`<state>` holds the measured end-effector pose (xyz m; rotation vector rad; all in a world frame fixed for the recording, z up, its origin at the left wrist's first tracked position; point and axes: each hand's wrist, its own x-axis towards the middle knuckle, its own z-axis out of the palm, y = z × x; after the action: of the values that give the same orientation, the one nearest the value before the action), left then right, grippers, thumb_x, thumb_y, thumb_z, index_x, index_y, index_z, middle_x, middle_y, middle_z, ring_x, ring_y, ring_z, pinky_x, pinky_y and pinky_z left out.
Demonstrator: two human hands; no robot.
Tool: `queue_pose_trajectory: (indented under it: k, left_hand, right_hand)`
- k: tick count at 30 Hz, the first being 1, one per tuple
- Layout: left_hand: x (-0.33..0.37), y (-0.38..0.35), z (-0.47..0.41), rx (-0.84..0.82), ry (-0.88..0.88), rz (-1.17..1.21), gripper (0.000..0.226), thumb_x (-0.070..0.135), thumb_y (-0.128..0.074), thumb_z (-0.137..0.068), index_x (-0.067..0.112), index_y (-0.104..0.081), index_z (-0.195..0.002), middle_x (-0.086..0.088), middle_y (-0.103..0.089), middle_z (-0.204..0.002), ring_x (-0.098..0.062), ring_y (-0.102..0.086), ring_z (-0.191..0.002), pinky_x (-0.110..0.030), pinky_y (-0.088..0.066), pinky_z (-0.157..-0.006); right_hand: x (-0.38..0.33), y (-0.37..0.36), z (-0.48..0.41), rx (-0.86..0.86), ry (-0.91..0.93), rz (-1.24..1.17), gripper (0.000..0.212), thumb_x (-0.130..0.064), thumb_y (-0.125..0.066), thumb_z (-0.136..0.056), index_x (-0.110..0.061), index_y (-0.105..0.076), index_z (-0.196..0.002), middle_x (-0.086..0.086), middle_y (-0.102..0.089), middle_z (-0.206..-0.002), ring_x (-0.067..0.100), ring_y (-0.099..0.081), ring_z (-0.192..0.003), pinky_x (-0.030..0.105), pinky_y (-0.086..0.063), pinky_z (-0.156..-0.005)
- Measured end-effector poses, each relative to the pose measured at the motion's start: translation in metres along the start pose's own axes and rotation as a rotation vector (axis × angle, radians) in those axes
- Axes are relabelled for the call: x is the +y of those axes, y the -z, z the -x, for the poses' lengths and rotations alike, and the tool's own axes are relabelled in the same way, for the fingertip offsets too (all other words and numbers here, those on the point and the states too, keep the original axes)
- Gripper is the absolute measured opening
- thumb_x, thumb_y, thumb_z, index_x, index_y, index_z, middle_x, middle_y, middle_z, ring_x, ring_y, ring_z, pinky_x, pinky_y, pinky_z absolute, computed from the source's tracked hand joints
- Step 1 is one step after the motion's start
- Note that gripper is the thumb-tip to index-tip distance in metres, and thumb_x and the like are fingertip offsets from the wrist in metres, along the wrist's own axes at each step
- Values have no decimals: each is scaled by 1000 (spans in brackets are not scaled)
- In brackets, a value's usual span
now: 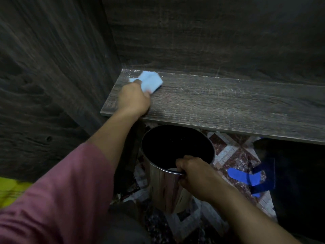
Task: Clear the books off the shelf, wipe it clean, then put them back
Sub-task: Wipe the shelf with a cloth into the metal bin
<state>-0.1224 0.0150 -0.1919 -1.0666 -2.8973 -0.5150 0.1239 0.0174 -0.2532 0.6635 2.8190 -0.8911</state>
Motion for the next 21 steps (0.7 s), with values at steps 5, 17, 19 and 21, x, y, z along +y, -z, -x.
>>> queue_pose_trajectory:
  k: [5, 17, 19, 21]
  left_hand:
    - [23, -3, -1, 96, -18, 184, 44, 20, -54, -95, 14, -47, -138, -17, -42, -138, -35, -41, -126, -36, -34, -104]
    - [-11, -12, -59, 5, 179, -189, 55, 19, -58, -90, 14, -38, -141, -23, -39, -142, -38, -36, -130, -45, -39, -101]
    - [-13, -4, -60, -9, 121, -125, 50, 17, -55, -91, 13, -41, -139, -25, -45, -138, -41, -42, -127, -43, -39, -100]
    - [-10, 1, -49, -11, 2, -63, 48, 15, -50, -93, 16, -44, -140, -26, -49, -135, -42, -46, -124, -40, -39, -100]
  right_hand:
    - [-3, -1, -3, 17, 4, -12, 33, -4, -55, -77, -31, -36, -74, 4, -54, -94, 30, -60, -90, 35, -47, -70]
    - [-1, 0, 1, 11, 17, -21, 30, -3, -56, -80, -30, -43, -79, 3, -54, -97, 29, -59, -92, 27, -35, -68]
    - [2, -1, 2, 4, -2, -28, 35, -4, -57, -81, -32, -36, -77, 2, -54, -97, 28, -59, -92, 26, -35, -68]
    - [4, -2, 1, 5, -9, -35, 35, -4, -57, -80, -30, -33, -74, 2, -54, -97, 28, -59, -92, 27, -37, -68]
